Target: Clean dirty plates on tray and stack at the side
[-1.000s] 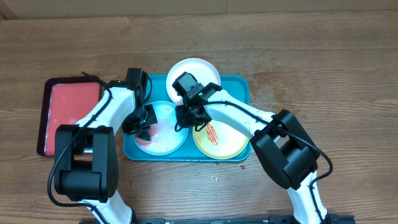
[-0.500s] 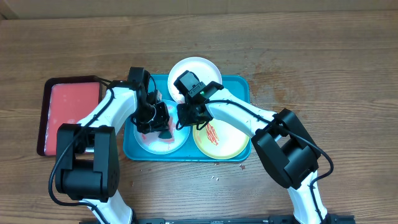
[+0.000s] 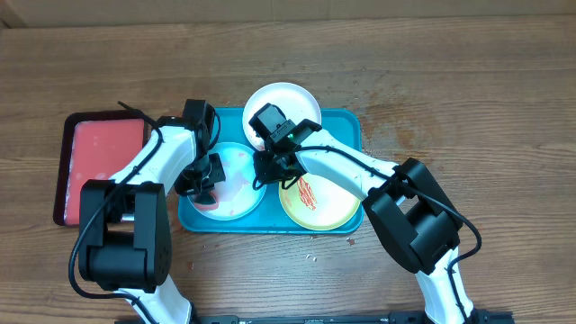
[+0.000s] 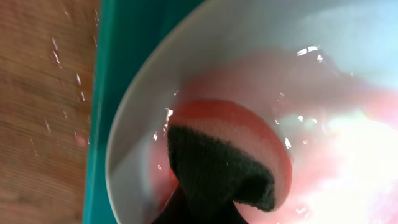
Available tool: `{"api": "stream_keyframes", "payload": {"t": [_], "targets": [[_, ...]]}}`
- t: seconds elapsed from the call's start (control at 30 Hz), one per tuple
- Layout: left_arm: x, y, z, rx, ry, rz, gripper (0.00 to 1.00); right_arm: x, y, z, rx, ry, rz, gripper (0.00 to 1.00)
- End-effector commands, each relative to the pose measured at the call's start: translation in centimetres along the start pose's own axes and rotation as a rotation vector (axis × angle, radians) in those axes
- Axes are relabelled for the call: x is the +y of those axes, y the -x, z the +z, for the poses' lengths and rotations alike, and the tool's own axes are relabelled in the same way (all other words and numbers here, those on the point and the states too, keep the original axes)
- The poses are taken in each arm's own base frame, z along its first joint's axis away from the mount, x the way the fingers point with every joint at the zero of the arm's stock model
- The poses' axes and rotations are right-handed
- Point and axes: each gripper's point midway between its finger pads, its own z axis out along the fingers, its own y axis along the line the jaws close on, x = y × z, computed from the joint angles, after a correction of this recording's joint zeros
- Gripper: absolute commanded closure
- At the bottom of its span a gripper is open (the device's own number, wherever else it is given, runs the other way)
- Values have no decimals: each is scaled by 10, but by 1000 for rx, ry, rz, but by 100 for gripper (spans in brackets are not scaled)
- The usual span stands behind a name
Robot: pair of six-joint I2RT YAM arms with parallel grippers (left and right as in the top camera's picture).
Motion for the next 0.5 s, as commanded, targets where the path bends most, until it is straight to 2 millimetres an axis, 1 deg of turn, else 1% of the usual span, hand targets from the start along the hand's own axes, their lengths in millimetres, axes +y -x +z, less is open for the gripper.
{"api": "stream_keyframes", "payload": {"t": [0.0,0.1,0.2,0.23,0.33,0.43,0.47], "targets": [[17,28,3,-119,99,-47,96,-11,-4,6,14,-34,7,85],[10,49,0,-208,72,-65,96,-11,-4,6,14,-34,7,85],[3,65,-4,-273,38,-79,96,-11,-4,6,14,-34,8,85],[0,72,-6,-301,24,-85,96,-11,-4,6,14,-34,7,88],[-8,85,-10,-356,-13,-95,96,-11,-4,6,14,-34,7,95],[-22,93,-14,-380,-92,-91,96,-11,-4,6,14,-34,7,96],[-30,93,-15,-377,-135,-76,96,-11,-4,6,14,-34,7,96]]}}
